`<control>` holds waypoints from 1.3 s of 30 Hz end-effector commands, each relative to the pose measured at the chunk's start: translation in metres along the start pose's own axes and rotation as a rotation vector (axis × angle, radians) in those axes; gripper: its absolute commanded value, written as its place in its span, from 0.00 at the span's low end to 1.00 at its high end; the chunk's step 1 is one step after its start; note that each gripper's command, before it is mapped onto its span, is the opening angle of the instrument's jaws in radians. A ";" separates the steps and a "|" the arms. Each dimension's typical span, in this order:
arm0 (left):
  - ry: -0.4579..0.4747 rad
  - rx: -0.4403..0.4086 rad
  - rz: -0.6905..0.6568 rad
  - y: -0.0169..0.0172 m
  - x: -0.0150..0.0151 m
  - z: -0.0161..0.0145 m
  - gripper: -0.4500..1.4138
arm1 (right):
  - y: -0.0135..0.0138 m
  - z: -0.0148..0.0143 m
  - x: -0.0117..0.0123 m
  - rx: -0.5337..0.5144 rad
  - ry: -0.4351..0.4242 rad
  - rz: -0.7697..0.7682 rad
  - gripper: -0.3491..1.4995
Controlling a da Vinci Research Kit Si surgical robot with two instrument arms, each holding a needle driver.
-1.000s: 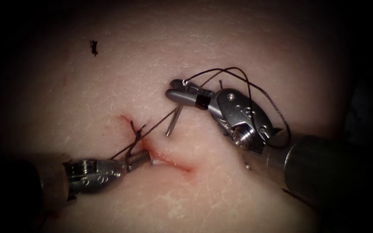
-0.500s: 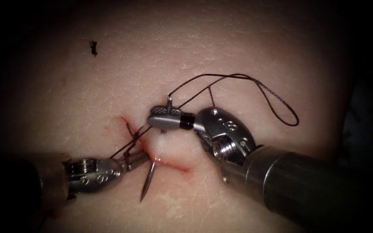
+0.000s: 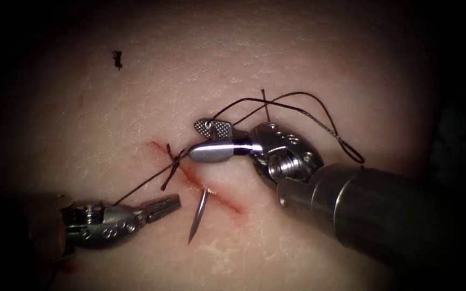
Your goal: Wound Closure
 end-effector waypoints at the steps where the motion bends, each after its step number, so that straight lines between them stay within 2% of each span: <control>1: 0.021 -0.012 0.043 0.0005 -0.0004 0.0004 0.00 | 0.0015 -0.0001 0.0002 0.006 -0.006 -0.014 0.87; 4: 0.067 -0.033 0.145 -0.0003 -0.0007 -0.0001 0.00 | 0.0025 -0.0010 0.0011 0.033 -0.010 -0.020 0.92; 6: 0.093 -0.039 0.205 -0.0009 -0.0009 -0.0001 0.00 | 0.0029 -0.0015 0.0013 0.047 -0.020 -0.036 0.91; 7: 0.111 -0.039 0.238 -0.0013 -0.0009 0.0001 0.04 | 0.0030 -0.0017 0.0014 0.049 -0.030 -0.036 0.91; 11: 0.165 -0.029 0.337 -0.0024 -0.0013 0.0008 0.31 | 0.0032 -0.0021 0.0014 0.084 -0.051 -0.036 0.88; 15: 0.219 -0.048 0.387 -0.0027 -0.0019 0.0015 0.51 | 0.0034 -0.0022 0.0014 0.106 -0.056 -0.036 0.84; 19: 0.224 -0.064 0.443 -0.0023 -0.0020 0.0016 0.57 | 0.0036 -0.0023 0.0014 0.111 -0.054 -0.037 0.83; 26: 0.220 -0.138 0.647 -0.0010 -0.0016 0.0016 0.62 | 0.0038 -0.0025 0.0013 0.114 -0.031 -0.038 0.83; 31: 0.218 -0.140 0.713 -0.0008 -0.0009 0.0018 0.61 | 0.0038 -0.0024 0.0013 0.116 -0.019 -0.038 0.82; 34: 0.215 -0.134 0.747 -0.0008 -0.0005 0.0022 0.66 | 0.0038 -0.0023 0.0012 0.116 -0.016 -0.045 0.80; 39: 0.201 -0.125 0.758 -0.0011 -0.0004 0.0034 0.66 | 0.0037 -0.0021 0.0004 0.121 -0.011 -0.054 0.77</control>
